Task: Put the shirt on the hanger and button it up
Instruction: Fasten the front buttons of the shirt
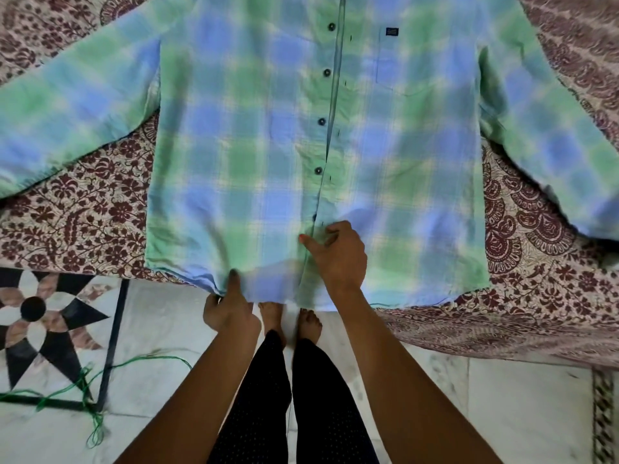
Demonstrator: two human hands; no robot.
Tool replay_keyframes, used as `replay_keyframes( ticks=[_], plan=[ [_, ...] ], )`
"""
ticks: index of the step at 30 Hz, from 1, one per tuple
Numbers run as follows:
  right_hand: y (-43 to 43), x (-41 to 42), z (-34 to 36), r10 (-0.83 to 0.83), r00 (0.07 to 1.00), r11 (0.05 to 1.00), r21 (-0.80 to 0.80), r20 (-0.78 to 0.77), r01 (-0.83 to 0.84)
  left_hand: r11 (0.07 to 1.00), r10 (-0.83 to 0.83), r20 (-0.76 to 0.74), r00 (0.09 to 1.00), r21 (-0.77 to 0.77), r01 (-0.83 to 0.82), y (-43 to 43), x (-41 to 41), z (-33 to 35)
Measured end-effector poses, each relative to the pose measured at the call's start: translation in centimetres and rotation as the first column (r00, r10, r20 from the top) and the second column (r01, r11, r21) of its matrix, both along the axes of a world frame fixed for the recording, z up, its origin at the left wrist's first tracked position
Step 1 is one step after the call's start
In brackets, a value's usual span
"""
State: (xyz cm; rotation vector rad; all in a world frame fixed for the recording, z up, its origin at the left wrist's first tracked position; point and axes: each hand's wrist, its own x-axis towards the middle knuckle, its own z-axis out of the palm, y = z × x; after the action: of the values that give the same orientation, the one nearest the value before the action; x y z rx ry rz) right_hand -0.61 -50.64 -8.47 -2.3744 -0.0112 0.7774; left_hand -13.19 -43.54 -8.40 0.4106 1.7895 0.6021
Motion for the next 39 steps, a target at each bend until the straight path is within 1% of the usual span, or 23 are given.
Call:
replay_keyframes(
  ticks=[2, 3, 4, 6, 7, 8, 9, 10, 11, 12, 13, 14, 15, 16, 17, 18, 20, 22, 25, 28, 30, 33, 39],
  plan=[
    [0.5, 0.2, 0.0, 0.038, 0.999, 0.995, -0.093, 0.015, -0.036, 0.998, 0.049, -0.034, 0.998, 0.036, -0.047, -0.1, -1.5, -0.9],
    [0.6, 0.3, -0.2, 0.048, 0.998, 0.992, -0.117, 0.039, -0.044, 0.998, 0.038, -0.077, 0.996, 0.052, -0.034, -0.3, -2.2, -1.3],
    [0.6, 0.3, -0.2, 0.052, 0.996, 0.991, -0.127, 0.068, -0.043, 0.997, -0.009, -0.165, 0.986, 0.071, 0.021, -0.4, -2.6, -1.5],
    [0.5, 0.5, -0.2, 0.030, 0.992, 0.993, -0.116, 0.119, -0.016, 0.963, -0.119, -0.402, 0.908, 0.176, 0.204, -0.7, -2.5, -1.1],
    [0.5, 0.7, -0.1, 0.008, 0.991, 0.995, -0.103, 0.137, 0.006, 0.911, -0.145, -0.466, 0.873, 0.281, 0.302, -0.9, -1.9, -0.6],
    [0.6, 1.0, 0.0, -0.014, 0.989, 0.996, -0.088, 0.144, 0.027, 0.821, -0.164, -0.483, 0.860, 0.417, 0.391, -1.1, -1.1, -0.1],
    [0.7, 1.2, 0.2, -0.030, 0.990, 0.997, -0.071, 0.141, 0.040, 0.702, -0.220, -0.478, 0.850, 0.528, 0.479, -1.2, -0.1, 0.3],
    [0.9, 1.5, 0.3, -0.041, 0.991, 0.997, -0.057, 0.124, 0.049, 0.604, -0.319, -0.439, 0.840, 0.589, 0.537, -1.2, 1.4, 0.8],
    [1.0, 1.8, 0.4, -0.056, 0.994, 0.997, -0.045, 0.098, 0.060, 0.544, -0.440, -0.379, 0.814, 0.608, 0.578, -1.0, 3.0, 1.1],
    [1.1, 2.2, 0.6, -0.086, 0.994, 0.996, -0.028, 0.063, 0.088, 0.483, -0.577, -0.329, 0.747, 0.601, 0.637, -0.7, 4.9, 1.2],
    [1.2, 2.7, 0.7, -0.127, 0.992, 0.992, -0.001, 0.026, 0.128, 0.398, -0.700, -0.321, 0.638, 0.567, 0.721, -0.3, 6.6, 1.0],
    [1.2, 3.1, 0.8, -0.170, 0.985, 0.985, 0.028, -0.009, 0.170, 0.273, -0.795, -0.367, 0.483, 0.494, 0.825, 0.0, 8.2, 0.6],
    [1.2, 3.4, 0.8, -0.204, 0.978, 0.977, 0.058, -0.035, 0.206, 0.157, -0.849, -0.411, 0.334, 0.406, 0.900, 0.2, 9.6, 0.0],
    [1.1, 3.7, 0.8, -0.229, 0.972, 0.968, 0.090, -0.057, 0.234, 0.075, -0.866, -0.451, 0.216, 0.310, 0.948, 0.5, 10.7, -0.3],
    [1.0, 3.8, 0.6, -0.249, 0.965, 0.958, 0.122, -0.081, 0.258, 0.031, -0.867, -0.478, 0.140, 0.230, 0.973, 0.7, 11.4, -0.7],
    [1.0, 3.9, 0.4, -0.260, 0.960, 0.950, 0.148, -0.107, 0.274, 0.021, -0.865, -0.490, 0.106, 0.175, 0.984, 1.0, 11.9, -0.9],
    [0.9, 3.9, 0.0, -0.252, 0.955, 0.945, 0.171, -0.154, 0.277, 0.039, -0.865, -0.495, 0.083, 0.099, 0.994, 1.4, 12.2, -1.0],
    [0.8, 3.8, -0.5, -0.219, 0.961, 0.953, 0.174, -0.171, 0.248, 0.028, -0.870, -0.489, 0.059, 0.071, 0.997, 1.7, 12.2, -1.0],
    [0.4, 3.7, -0.6, -0.150, 0.980, 0.969, 0.176, -0.127, 0.171, 0.022, -0.871, -0.488, 0.064, 0.092, 0.996, 1.8, 11.9, -1.2],
    [0.1, 3.5, -1.0, -0.179, 0.976, 0.958, 0.204, -0.124, 0.202, 0.041, -0.882, -0.460, 0.103, 0.142, 0.989, 1.9, 11.6, -1.5],
    [0.1, 3.2, -1.2, -0.210, 0.969, 0.947, 0.218, -0.133, 0.236, 0.088, -0.916, -0.369, 0.156, 0.194, 0.977, 2.2, 11.4, -1.6],
    [0.2, 2.9, -1.2, -0.237, 0.965, 0.937, 0.236, -0.110, 0.257, 0.211, -0.955, -0.158, 0.252, 0.236, 0.949, 2.8, 11.2, -1.3],
    [0.6, 2.5, -1.1, -0.194, 0.980, 0.954, 0.225, -0.050, 0.200, 0.201, -0.971, -0.078, 0.228, 0.259, 0.945, 3.6, 10.7, -1.6]
  ],
)
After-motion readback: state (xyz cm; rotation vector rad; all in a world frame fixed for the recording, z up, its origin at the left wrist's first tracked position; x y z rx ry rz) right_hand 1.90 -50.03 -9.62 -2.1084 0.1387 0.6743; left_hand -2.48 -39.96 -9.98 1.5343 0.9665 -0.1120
